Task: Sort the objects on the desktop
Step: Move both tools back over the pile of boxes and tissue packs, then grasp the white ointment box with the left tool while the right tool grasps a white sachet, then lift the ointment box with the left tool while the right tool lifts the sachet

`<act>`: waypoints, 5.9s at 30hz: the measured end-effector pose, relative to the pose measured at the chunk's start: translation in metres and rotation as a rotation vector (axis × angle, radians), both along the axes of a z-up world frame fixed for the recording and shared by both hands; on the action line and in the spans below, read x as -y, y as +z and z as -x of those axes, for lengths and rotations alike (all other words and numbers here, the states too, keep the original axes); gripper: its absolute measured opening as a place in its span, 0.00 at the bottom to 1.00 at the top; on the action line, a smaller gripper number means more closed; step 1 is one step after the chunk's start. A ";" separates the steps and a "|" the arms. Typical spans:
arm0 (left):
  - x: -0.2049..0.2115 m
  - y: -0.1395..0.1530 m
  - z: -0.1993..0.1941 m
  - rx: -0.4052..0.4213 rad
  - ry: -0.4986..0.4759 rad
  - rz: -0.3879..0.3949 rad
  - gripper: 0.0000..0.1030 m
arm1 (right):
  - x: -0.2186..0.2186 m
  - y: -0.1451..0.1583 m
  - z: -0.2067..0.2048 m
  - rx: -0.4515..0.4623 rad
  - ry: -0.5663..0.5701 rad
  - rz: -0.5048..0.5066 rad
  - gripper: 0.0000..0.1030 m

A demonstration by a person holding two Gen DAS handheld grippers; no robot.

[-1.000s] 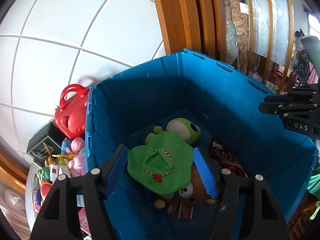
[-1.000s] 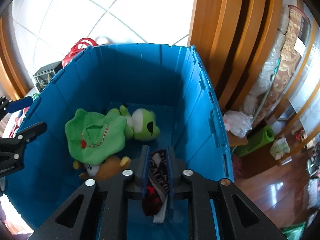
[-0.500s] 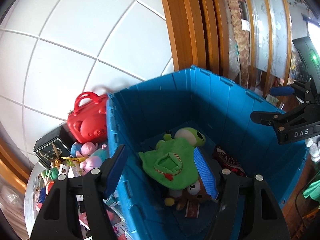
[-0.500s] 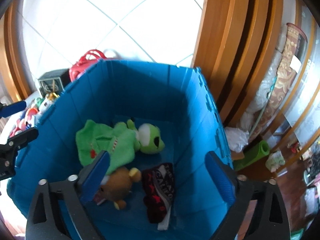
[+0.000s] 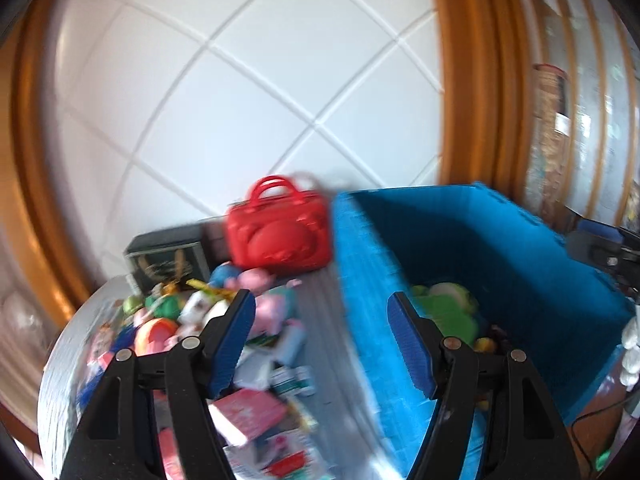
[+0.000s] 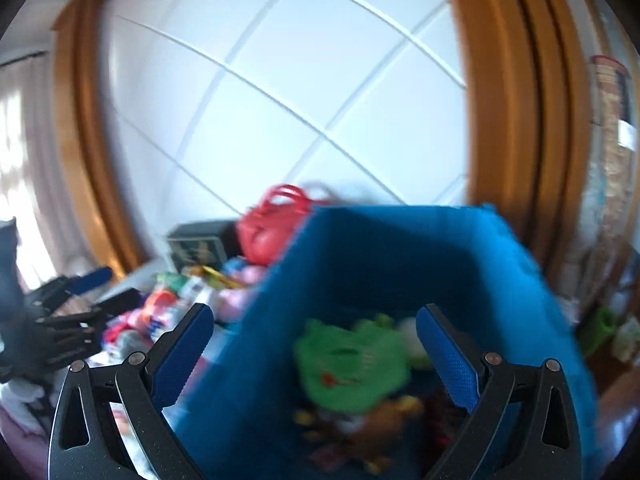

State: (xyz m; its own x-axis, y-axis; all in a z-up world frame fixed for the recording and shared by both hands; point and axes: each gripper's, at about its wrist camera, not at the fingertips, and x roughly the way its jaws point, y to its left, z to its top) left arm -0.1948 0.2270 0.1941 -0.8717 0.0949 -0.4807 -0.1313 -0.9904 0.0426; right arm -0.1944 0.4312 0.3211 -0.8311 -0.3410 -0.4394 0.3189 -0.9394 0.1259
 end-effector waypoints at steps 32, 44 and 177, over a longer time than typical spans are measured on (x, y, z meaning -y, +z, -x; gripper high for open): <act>0.296 -0.251 -0.075 0.485 0.587 -0.246 0.66 | 0.255 -0.185 0.013 0.288 0.241 -0.152 1.00; 0.251 -0.283 -0.116 0.533 0.517 -0.244 0.66 | 0.246 -0.256 0.012 0.463 0.290 -0.231 1.00; 0.304 -0.247 -0.053 0.638 0.495 -0.184 0.39 | 0.347 -0.239 0.057 0.439 0.474 -0.173 0.17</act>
State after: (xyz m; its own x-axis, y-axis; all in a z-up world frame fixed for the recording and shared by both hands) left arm -0.1421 -0.0770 -0.0525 -0.3987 -0.1031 -0.9113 0.3775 -0.9240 -0.0606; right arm -0.2517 0.0840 0.0825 -0.3401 -0.5191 -0.7842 0.6554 -0.7288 0.1982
